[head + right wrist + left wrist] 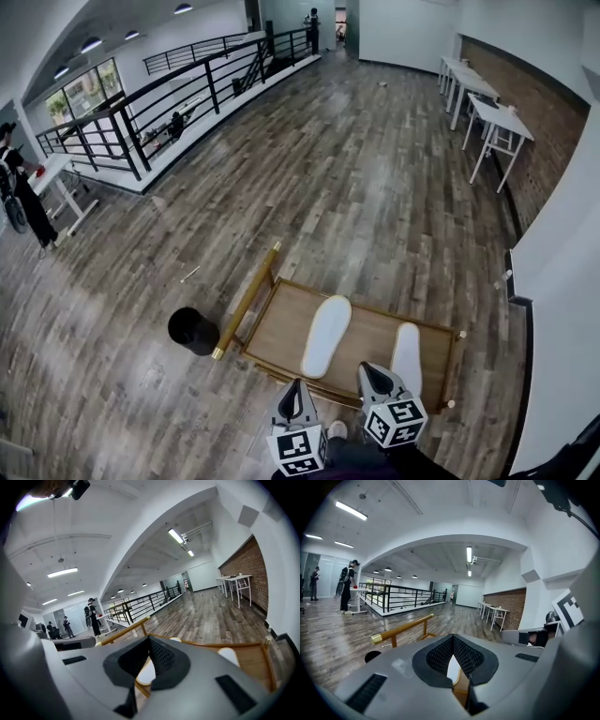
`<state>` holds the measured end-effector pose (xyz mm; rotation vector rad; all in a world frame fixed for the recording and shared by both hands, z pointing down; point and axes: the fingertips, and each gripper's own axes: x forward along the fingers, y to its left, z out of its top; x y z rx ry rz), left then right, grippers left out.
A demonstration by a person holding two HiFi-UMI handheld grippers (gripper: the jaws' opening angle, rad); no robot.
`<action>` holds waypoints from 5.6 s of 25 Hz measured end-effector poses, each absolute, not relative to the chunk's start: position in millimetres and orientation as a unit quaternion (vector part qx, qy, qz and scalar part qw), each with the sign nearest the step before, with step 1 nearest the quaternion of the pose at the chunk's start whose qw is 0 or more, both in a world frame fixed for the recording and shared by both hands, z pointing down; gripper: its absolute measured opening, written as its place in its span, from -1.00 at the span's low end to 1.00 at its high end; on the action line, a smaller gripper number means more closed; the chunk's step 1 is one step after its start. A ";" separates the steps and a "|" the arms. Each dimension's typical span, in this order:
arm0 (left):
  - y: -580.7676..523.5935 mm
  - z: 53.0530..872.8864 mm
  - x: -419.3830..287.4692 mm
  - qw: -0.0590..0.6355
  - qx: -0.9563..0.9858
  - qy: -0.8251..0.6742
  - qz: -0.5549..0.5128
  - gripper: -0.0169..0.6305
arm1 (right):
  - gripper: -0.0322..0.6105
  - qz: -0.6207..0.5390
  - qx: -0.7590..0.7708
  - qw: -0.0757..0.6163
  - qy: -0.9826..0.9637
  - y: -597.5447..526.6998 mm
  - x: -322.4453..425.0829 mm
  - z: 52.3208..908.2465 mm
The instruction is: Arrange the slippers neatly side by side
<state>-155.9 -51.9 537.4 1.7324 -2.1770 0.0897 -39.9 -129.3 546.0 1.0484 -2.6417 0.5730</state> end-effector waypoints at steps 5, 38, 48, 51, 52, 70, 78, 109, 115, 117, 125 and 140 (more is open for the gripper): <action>-85.7 543.1 -138.3 0.184 0.640 -0.745 0.037 -0.95 | -0.90 0.205 0.399 0.120 -0.886 -153.3 -12.7 552.6; -202.4 538.4 -146.2 0.176 0.798 -0.573 0.060 -0.95 | -0.90 0.206 0.596 0.086 -0.772 -201.9 0.1 543.0; -203.9 523.5 -132.2 0.166 0.807 -0.564 0.059 -0.95 | -0.90 0.195 0.588 0.081 -0.781 -211.1 4.7 527.4; -203.8 523.6 -126.5 0.164 0.805 -0.567 0.060 -0.95 | -0.90 0.192 0.584 0.080 -0.785 -214.3 7.8 525.2; -203.6 524.4 -125.1 0.164 0.805 -0.567 0.061 -0.95 | -0.90 0.192 0.584 0.080 -0.785 -214.3 9.2 525.7; -210.5 526.4 -110.1 0.158 0.812 -0.558 0.070 -0.95 | -0.90 0.202 0.618 0.065 -0.757 -215.0 49.4 530.3; -210.2 530.4 -112.1 0.161 0.811 -0.557 0.072 -0.95 | -0.90 0.204 0.649 0.066 -0.730 -214.4 80.3 534.2; -230.6 551.7 -83.3 0.136 0.846 -0.502 0.116 -0.95 | -0.61 0.220 0.536 0.345 -0.738 -189.1 92.5 660.0; -235.5 545.5 -105.1 0.131 0.834 -0.524 0.111 -0.95 | -0.61 0.227 0.500 0.424 -0.720 -190.1 90.4 702.3; -233.9 547.2 -111.4 0.131 0.828 -0.533 0.112 -0.95 | -0.61 0.225 0.494 0.441 -0.715 -192.3 91.4 711.0; -237.7 547.2 -124.1 0.141 0.814 -0.553 0.107 -0.95 | -0.61 0.238 0.486 0.488 -0.685 -196.4 104.8 732.5; -240.4 547.8 -134.1 0.144 0.803 -0.569 0.100 -0.95 | -0.84 0.180 0.440 0.516 -0.713 -204.4 111.9 710.7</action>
